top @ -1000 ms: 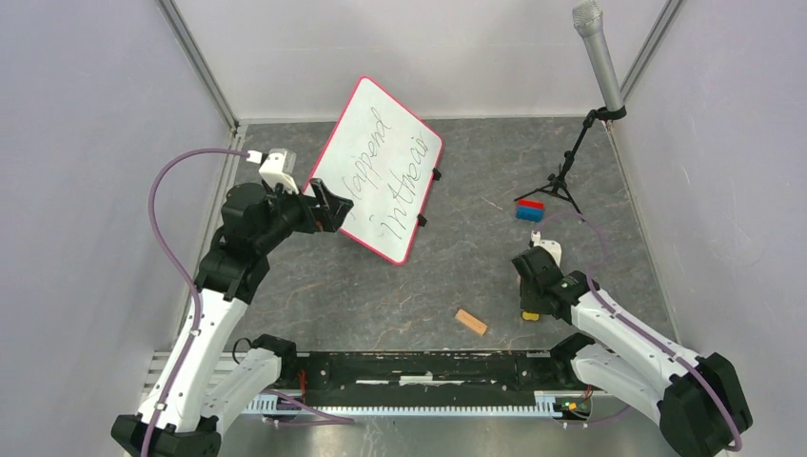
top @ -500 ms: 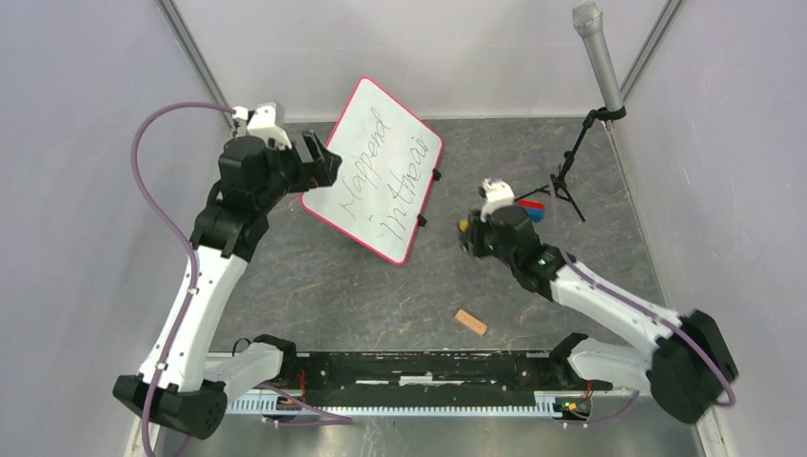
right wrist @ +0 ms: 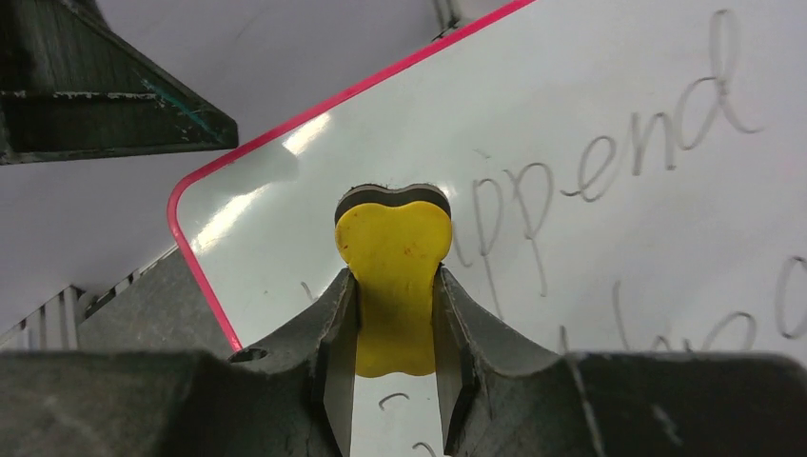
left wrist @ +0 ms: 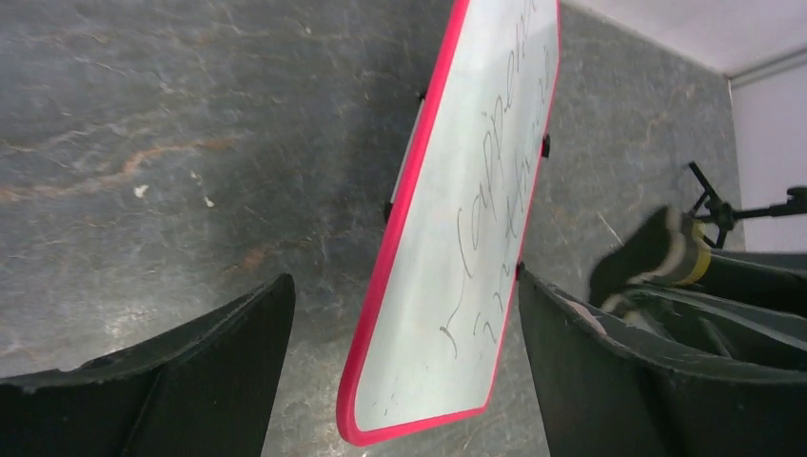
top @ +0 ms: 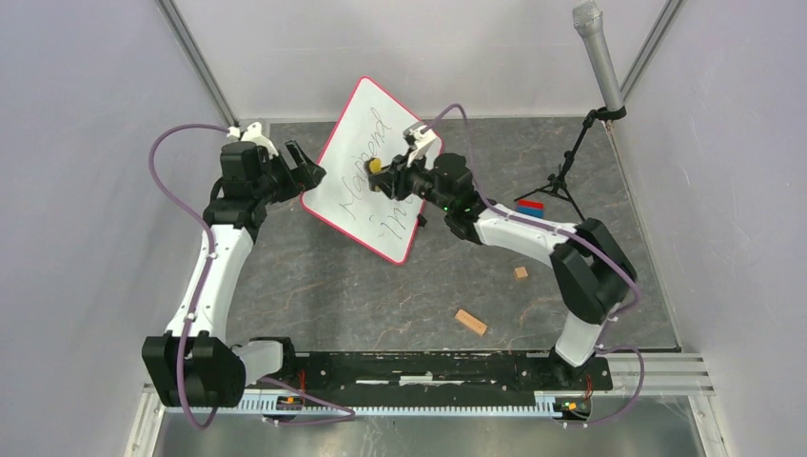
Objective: Erase the whiteboard
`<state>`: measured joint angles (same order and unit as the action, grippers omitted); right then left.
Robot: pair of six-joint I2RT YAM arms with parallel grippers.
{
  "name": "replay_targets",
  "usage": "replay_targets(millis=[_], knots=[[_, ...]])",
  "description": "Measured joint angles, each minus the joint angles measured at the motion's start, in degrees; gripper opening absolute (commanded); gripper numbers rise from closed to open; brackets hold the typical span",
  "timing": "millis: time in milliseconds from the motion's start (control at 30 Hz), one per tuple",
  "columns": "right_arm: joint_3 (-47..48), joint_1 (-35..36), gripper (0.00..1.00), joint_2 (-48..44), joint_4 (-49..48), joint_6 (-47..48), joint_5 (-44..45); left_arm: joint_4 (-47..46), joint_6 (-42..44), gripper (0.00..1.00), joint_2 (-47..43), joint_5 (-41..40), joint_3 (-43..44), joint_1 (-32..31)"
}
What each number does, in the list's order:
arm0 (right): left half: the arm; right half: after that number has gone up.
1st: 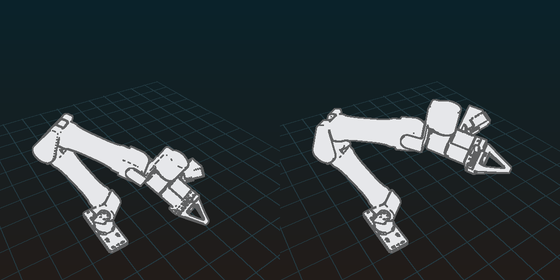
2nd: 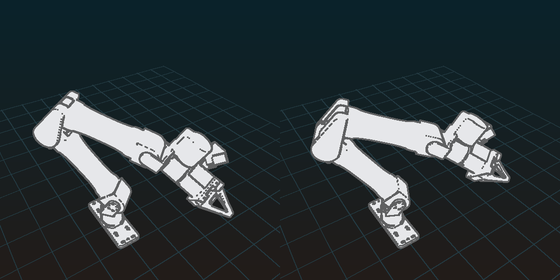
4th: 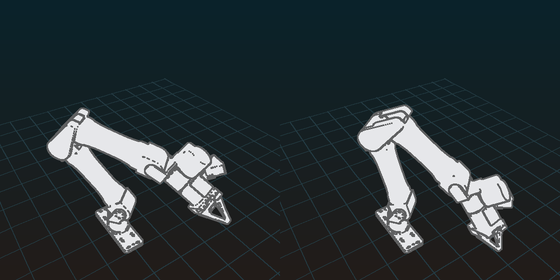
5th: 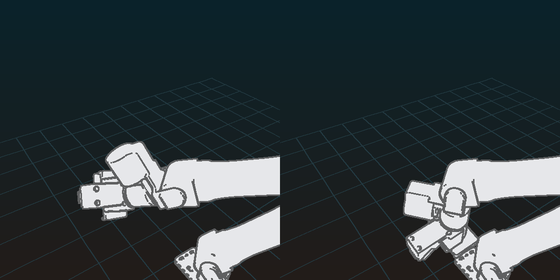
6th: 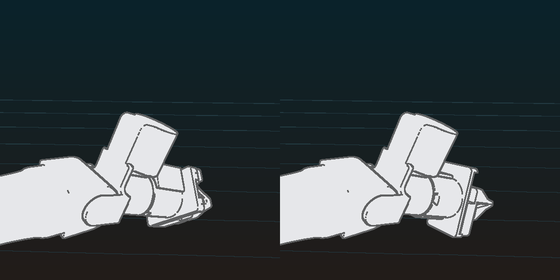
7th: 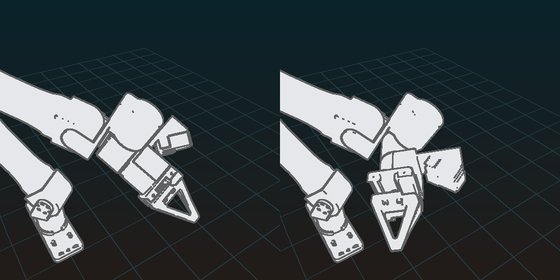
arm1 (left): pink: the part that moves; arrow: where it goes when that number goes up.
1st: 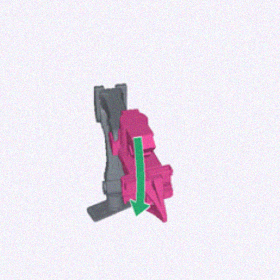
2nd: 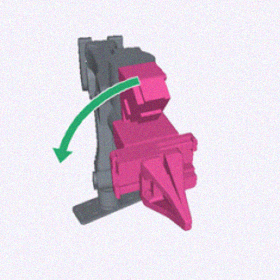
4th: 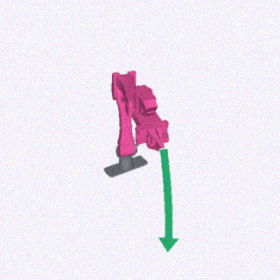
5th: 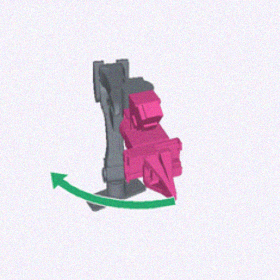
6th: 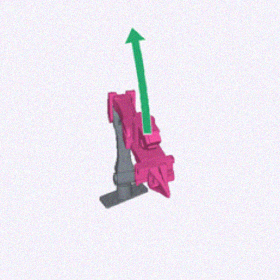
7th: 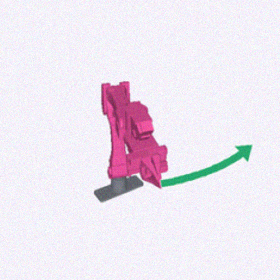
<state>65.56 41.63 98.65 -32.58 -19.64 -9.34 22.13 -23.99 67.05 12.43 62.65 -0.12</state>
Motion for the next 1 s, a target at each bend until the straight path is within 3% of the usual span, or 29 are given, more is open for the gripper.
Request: replay_targets(millis=[133,200,433,767,1000], knots=[[6.4,1.7,0.12,7.8,2.6,1.5,-4.5,0.1,0.0,0.80,0.9,1.7,-1.1,0.0],[9.4,3.4,0.12,10.5,5.2,3.3,-4.6,0.1,0.0,0.72,0.8,1.6,-1.0,0.0],[15.6,9.1,0.16,12.7,12.2,9.9,-2.1,0.4,0.1,0.52,0.9,1.7,-1.9,0.0],[18.4,11.7,0.66,13.6,17.9,14.5,3.9,0.4,0.2,0.43,0.9,1.9,-3.2,0.0],[18.4,11.5,0.64,13.6,18.6,15.0,4.9,0.3,0.3,0.32,0.9,2.3,-3.5,0.2]])
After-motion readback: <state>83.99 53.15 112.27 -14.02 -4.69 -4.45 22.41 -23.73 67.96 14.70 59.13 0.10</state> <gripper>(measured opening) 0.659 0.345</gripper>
